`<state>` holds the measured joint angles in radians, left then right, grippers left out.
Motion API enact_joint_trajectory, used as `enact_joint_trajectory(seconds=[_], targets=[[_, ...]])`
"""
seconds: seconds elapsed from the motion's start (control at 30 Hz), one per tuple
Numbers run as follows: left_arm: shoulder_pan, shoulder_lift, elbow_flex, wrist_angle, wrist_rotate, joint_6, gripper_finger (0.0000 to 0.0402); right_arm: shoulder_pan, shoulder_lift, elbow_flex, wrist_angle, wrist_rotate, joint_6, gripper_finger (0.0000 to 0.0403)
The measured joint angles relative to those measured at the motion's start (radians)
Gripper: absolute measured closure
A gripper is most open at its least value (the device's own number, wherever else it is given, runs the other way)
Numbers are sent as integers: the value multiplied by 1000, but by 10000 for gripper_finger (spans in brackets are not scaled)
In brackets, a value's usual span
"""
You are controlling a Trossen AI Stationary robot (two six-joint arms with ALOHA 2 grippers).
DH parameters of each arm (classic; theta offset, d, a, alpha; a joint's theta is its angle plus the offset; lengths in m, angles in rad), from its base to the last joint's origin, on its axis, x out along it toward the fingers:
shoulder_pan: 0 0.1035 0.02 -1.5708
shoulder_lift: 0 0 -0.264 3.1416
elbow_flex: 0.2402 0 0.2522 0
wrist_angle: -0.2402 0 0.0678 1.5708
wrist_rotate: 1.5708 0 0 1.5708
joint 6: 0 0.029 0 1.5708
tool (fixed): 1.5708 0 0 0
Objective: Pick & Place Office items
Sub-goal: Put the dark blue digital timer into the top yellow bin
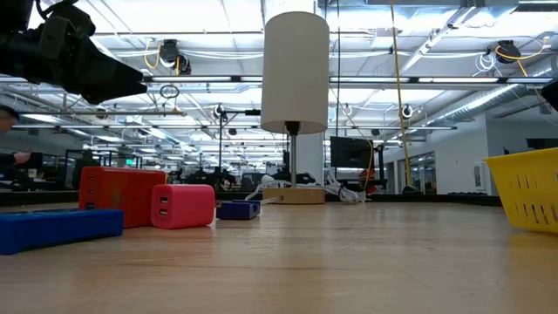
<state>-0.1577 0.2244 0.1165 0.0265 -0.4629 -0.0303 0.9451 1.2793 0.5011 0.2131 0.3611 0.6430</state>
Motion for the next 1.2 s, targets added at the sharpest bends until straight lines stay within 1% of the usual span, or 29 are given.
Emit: enact_joint_trajectory(seconds=[0.17,0.27,0.5,0.83,0.9,1.03,1.2], targets=[[0,0,0,0,0,0,133,-1,-3,0,-1,1,-19,238],[0,0,0,0,0,0,133,-1,-25,0,-1,1,-40,242],[0,0,0,0,0,0,133,-1,-137,0,-2,1,-114,243],[0,0,0,0,0,0,133,-1,-281,0,-2,1,-140,243],[0,0,0,0,0,0,133,-1,-304,0,-10,1,-189,241],[0,0,0,0,0,0,133,-1,-351,0,-45,0,-351,242],[0,0,0,0,0,0,133,-2,-373,-7,-89,5,-441,244]])
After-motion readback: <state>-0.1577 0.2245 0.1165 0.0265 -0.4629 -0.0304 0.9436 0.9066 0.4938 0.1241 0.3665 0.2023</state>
